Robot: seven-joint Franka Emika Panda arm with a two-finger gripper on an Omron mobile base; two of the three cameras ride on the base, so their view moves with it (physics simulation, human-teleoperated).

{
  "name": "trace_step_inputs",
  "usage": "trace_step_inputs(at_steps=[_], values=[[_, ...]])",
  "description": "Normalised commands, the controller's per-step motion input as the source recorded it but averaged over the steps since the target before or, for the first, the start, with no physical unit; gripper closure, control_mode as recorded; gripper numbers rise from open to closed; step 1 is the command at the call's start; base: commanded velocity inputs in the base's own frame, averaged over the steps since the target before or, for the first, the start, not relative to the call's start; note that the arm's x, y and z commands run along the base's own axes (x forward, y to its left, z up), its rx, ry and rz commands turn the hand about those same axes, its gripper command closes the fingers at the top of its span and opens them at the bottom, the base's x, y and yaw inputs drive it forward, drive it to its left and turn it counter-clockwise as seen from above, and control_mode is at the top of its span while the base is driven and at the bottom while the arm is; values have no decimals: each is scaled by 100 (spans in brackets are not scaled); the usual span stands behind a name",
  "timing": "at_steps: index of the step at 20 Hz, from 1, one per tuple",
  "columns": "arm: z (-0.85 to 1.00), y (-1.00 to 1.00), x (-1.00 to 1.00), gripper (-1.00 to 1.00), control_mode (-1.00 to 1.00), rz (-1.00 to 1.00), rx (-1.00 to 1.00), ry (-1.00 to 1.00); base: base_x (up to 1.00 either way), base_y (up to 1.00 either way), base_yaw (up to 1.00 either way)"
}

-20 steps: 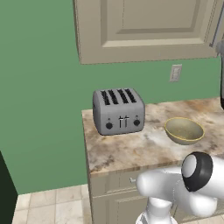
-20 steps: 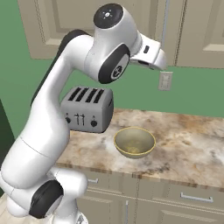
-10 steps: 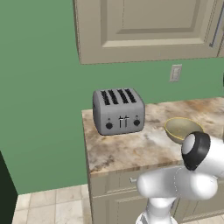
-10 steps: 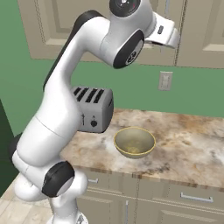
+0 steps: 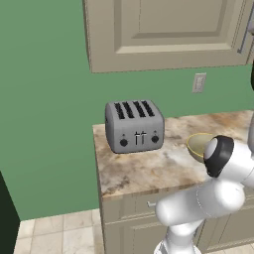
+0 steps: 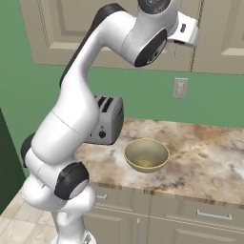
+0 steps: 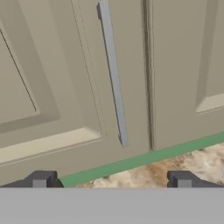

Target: Open the cabinet and setup a tea strainer by placing it in the bowl upright.

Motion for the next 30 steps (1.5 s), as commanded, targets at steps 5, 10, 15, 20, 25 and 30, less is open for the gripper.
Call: trace_step_inputs(at_steps=[5,10,15,20,25,30], values=[[-2,-11,38,-100,-100,2,0,-1,0,0,0],[-11,-23,51,-100,-100,0,0,0,0,0,0],[-3,-13,43,-100,-100,0,2,0,0,0,0],[-3,-2,31,-100,-100,4,1,0,0,0,0],[-4,-5,27,-100,-100,4,0,0,0,0,0],[-1,-32,18,-100,-100,0,0,0,0,0,0]])
